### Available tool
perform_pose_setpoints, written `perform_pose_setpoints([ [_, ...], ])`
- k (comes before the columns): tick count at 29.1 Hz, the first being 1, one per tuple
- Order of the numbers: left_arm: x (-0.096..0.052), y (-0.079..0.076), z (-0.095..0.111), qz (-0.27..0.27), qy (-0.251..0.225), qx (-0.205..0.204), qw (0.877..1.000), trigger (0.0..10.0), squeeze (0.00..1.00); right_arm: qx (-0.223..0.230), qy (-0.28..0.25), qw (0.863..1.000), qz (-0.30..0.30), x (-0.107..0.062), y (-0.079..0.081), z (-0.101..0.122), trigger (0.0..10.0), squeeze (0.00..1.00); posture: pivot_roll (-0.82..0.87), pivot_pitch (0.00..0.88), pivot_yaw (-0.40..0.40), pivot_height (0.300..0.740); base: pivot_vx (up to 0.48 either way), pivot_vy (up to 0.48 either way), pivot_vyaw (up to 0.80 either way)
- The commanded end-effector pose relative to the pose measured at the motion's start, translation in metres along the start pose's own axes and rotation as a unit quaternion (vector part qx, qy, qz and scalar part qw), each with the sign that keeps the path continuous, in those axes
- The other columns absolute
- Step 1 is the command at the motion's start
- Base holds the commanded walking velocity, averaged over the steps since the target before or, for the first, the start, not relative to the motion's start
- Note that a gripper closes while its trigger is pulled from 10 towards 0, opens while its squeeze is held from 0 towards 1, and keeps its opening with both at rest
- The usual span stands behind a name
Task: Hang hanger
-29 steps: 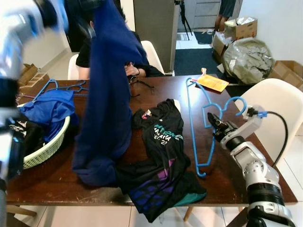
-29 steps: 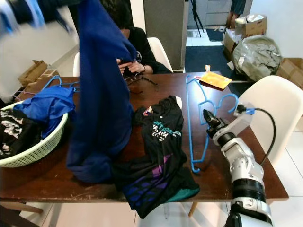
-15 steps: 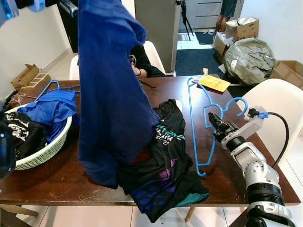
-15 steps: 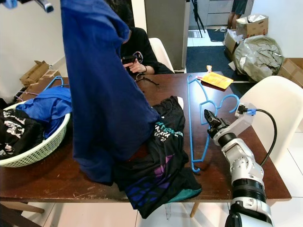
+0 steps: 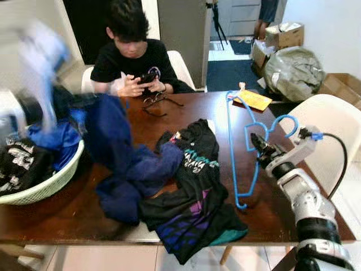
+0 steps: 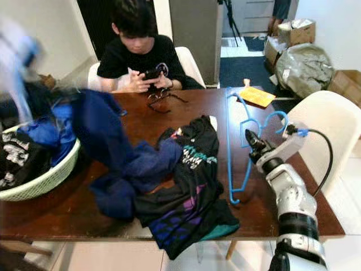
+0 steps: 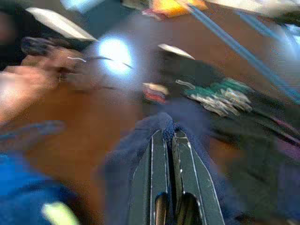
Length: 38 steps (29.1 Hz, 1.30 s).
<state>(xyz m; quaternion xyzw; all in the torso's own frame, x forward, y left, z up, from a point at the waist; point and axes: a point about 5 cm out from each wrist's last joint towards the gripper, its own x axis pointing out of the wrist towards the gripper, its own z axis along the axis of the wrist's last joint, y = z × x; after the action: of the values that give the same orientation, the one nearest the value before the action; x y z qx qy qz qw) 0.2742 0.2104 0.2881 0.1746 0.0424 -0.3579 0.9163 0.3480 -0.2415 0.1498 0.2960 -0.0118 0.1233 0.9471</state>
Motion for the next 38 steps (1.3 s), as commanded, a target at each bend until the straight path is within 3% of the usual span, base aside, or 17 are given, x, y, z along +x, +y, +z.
perform_pose_setpoints([
  [1,0.007,-0.026,-0.008,-0.067,0.009,-0.012,0.998,0.0,0.0,0.006,0.004,1.0,0.005,0.002,0.002,-0.001,10.0,0.0,0.06,0.0,0.035,0.735,0.0,0.0,0.0],
  [4,0.005,-0.077,-0.037,-0.177,0.045,-0.059,0.981,0.0,0.0,0.005,0.006,1.0,0.006,0.002,0.002,0.0,10.0,0.0,0.06,0.0,0.029,0.735,0.0,0.0,0.0],
  [6,0.005,-0.077,-0.037,-0.177,0.045,-0.059,0.981,0.0,0.0,0.005,0.006,1.0,0.006,0.002,0.002,0.0,10.0,0.0,0.06,0.0,0.029,0.735,0.0,0.0,0.0],
  [7,0.0,-0.099,-0.048,-0.219,0.061,-0.083,0.97,0.0,0.0,0.005,0.007,1.0,0.007,0.002,0.002,0.0,10.0,0.0,0.06,0.0,0.028,0.735,0.0,0.0,0.0],
  [11,-0.008,-0.134,-0.066,-0.268,0.094,-0.132,0.95,0.0,0.0,0.004,0.009,1.0,0.007,0.002,0.001,0.001,10.0,0.0,0.06,0.0,0.027,0.735,0.0,0.0,0.0],
  [18,-0.018,-0.152,-0.08,-0.275,0.125,-0.164,0.939,0.0,0.0,0.003,0.01,1.0,0.007,0.002,0.001,0.001,10.0,0.0,0.06,0.0,0.028,0.735,0.0,0.0,0.0],
  [21,-0.031,-0.138,-0.089,-0.223,0.153,-0.171,0.947,0.0,0.0,0.002,0.011,1.0,0.007,0.001,0.0,0.002,10.0,0.0,0.07,0.0,0.024,0.735,0.0,0.0,0.0],
  [25,-0.066,-0.096,-0.107,-0.084,0.231,-0.168,0.955,0.0,0.0,0.002,0.012,1.0,0.006,0.0,-0.001,0.002,10.0,0.0,0.07,0.0,0.021,0.735,0.0,0.0,0.0],
  [28,-0.066,-0.096,-0.107,-0.084,0.231,-0.168,0.955,0.0,0.0,0.002,0.012,1.0,0.006,0.0,-0.001,0.002,10.0,0.0,0.07,0.0,0.021,0.735,0.0,0.0,0.0],
  [29,-0.098,-0.05,-0.113,0.082,0.263,-0.153,0.949,0.0,0.0,0.004,0.014,1.0,0.006,-0.001,-0.002,0.003,10.0,0.0,0.09,0.0,-0.001,0.735,0.0,0.0,0.0],
  [30,-0.098,-0.05,-0.113,0.082,0.263,-0.153,0.949,0.0,0.0,0.004,0.014,1.0,0.006,-0.001,-0.002,0.003,10.0,0.0,0.09,0.0,-0.001,0.735,0.0,0.0,0.0],
  [31,-0.127,-0.021,-0.113,0.205,0.273,-0.144,0.929,0.0,0.0,0.005,0.016,1.0,0.006,-0.001,-0.003,0.004,10.0,0.0,0.1,0.0,-0.009,0.735,0.0,0.0,0.0],
  [33,-0.127,-0.021,-0.113,0.205,0.273,-0.144,0.929,0.0,0.0,0.005,0.016,1.0,0.006,-0.001,-0.003,0.004,10.0,0.0,0.1,0.0,-0.009,0.735,0.0,0.0,0.0],
  [34,-0.157,0.01,-0.108,0.354,0.227,-0.153,0.894,0.0,0.0,0.006,0.02,1.0,0.008,-0.001,-0.002,0.003,10.0,0.0,0.1,0.0,-0.024,0.735,0.0,0.0,0.0],
  [36,-0.157,0.01,-0.108,0.354,0.227,-0.153,0.894,0.0,0.0,0.006,0.02,1.0,0.008,-0.001,-0.002,0.003,10.0,0.0,0.1,0.0,-0.024,0.735,0.0,0.0,0.0],
  [37,-0.177,0.023,-0.113,0.45,0.174,-0.187,0.855,0.0,0.0,0.006,0.023,1.0,0.01,-0.001,-0.002,0.003,10.0,0.0,0.09,0.0,-0.028,0.735,0.0,0.0,0.0],
  [38,-0.177,0.023,-0.113,0.45,0.174,-0.187,0.855,0.0,0.0,0.006,0.023,1.0,0.01,-0.001,-0.002,0.003,10.0,0.0,0.09,0.0,-0.028,0.735,0.0,0.0,0.0],
])
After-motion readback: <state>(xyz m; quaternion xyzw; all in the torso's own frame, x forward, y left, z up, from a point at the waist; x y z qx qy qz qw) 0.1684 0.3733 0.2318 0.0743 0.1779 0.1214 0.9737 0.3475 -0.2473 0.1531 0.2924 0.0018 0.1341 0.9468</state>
